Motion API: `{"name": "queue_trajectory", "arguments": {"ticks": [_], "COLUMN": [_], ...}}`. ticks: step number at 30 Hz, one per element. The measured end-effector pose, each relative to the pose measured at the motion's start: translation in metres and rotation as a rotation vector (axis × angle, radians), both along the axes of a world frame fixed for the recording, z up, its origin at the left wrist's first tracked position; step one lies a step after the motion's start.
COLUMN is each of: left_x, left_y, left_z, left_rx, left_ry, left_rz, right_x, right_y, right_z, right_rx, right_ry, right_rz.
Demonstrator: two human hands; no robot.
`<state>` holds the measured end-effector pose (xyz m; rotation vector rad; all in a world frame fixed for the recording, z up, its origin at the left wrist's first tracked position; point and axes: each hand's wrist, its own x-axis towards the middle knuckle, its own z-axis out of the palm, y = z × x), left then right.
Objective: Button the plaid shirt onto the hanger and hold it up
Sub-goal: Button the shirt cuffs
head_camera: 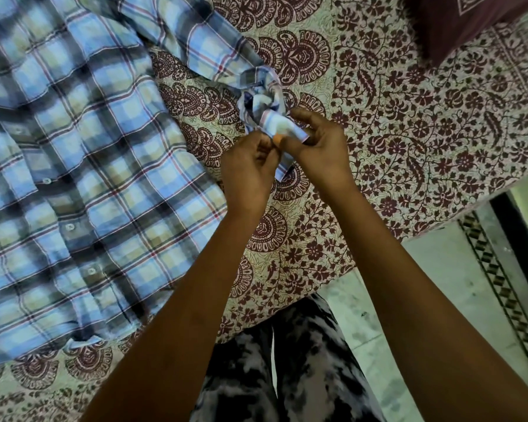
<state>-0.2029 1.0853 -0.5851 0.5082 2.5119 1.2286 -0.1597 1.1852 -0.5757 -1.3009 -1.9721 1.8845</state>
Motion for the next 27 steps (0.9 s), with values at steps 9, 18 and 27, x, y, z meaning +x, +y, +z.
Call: {"name": "queue_trajectory", "arguments": {"ticks": [9, 18, 27], "left_x": [-0.004, -0.007, -0.011], "left_y": [0.004, 0.008, 0.011], "left_z": [0.003, 0.004, 0.008], "left_rx": [0.06, 0.055, 0.035], "left_ry": [-0.055, -0.054, -0.061], "left_rz": [-0.012, 0.011, -0.016], "right_x": [0.004, 0.01, 0.005], "right_y": [0.0, -0.006, -0.003], "right_z": [-0.006, -0.007, -0.009], "right_rx": [0.185, -0.032, 0.04], "right_ry": [0.028, 0.074, 0.038], "right_rz": [0.0, -0.06, -0.084]}}
